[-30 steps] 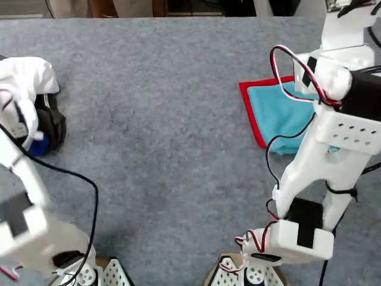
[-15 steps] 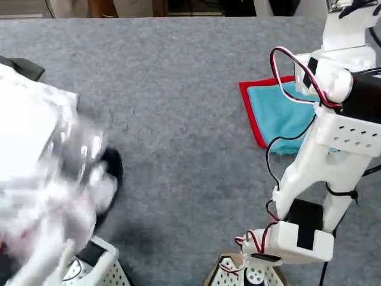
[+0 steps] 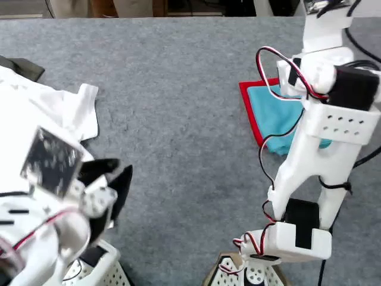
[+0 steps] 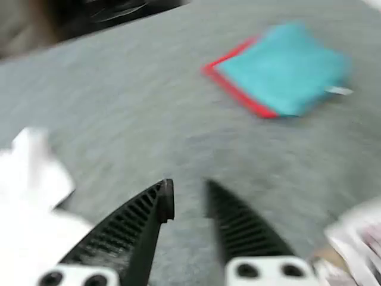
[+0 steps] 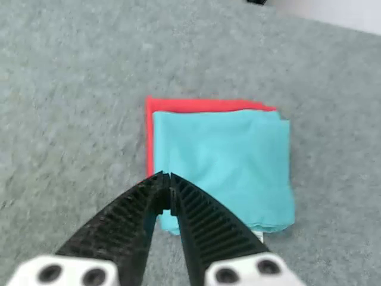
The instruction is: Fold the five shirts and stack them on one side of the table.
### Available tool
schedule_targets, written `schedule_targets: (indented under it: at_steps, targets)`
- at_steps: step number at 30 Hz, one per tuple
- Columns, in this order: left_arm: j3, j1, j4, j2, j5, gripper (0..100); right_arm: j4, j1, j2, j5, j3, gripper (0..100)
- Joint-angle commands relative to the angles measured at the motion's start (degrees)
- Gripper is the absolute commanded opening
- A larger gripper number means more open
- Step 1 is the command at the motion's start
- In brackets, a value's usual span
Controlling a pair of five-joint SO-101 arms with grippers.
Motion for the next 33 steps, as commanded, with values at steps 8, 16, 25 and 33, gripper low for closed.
schedule_targets:
  at_steps: [8, 16, 25, 33]
  targets:
    - [35.52, -34.29, -42.29, 11.65, 2.73, 22, 0.26, -1.19, -1.63, 0.18, 7.87, 0.3]
    - [23.74, -37.98, -38.77, 30.37, 9.32, 22, 0.44, -3.03, -1.63, 0.09, 16.66, 0.5]
    - [23.82, -33.85, -12.66, 29.93, -1.93, 22, -10.29, -16.04, -1.54, 0.44, 35.21, 0.5]
    - [32.97, -24.18, -3.16, 10.07, -1.32, 23, -15.56, -23.34, 7.87, -0.35, 37.32, 0.6]
